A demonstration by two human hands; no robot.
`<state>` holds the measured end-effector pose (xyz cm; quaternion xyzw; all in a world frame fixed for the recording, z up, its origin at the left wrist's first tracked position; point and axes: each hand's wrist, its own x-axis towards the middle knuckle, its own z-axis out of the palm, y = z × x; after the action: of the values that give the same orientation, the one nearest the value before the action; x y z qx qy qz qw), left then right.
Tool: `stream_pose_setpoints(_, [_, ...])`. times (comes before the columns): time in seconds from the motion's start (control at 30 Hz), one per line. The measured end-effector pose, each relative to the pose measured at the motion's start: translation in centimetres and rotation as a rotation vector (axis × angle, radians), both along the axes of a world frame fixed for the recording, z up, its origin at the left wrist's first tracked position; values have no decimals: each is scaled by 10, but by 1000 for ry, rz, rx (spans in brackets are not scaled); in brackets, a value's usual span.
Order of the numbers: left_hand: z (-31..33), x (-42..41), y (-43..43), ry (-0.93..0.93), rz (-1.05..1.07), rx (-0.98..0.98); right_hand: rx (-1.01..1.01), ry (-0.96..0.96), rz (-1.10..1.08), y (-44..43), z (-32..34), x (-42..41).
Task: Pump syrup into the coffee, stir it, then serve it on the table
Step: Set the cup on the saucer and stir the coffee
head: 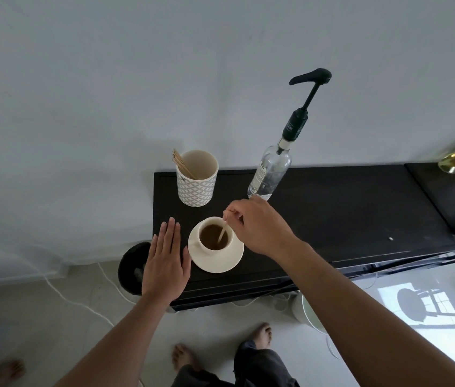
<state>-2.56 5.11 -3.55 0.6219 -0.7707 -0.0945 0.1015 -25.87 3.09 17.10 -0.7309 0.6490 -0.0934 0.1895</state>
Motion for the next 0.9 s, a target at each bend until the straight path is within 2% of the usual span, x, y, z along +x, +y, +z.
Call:
stream_pose_setpoints(0.13, [-2, 1, 0, -1, 4, -5, -58, 121, -10, -2, 2, -1])
stream_pose_setpoints(0.33, [-5, 1, -1, -10, -2, -10, 41, -72, 48, 2, 0, 2])
stream_pose_setpoints(0.47, [-6, 1, -1, -9, 2, -12, -64, 128, -21, -2, -4, 0])
stream_pose_setpoints(0.57, [-5, 2, -1, -4, 1, -18, -89, -3, -37, -2, -5, 0])
stream_pose_setpoints(0.63, [-4, 1, -1, -5, 2, -16, -13, -142, 12, -2, -5, -2])
stream_pose_setpoints(0.67, [-3, 1, -1, -6, 3, -13, 24, -153, 40, -2, -5, -4])
stream_pose_setpoints(0.73, [-2, 1, 0, -8, 7, -8, 8, -21, 39, -2, -6, -7])
stream_pose_setpoints(0.8, [-1, 0, 0, -9, 6, -9, -92, 111, -20, -4, -7, -9])
stream_pose_setpoints(0.9, [-1, 0, 0, -10, 8, -6, -132, 4, -51, -4, -5, -5])
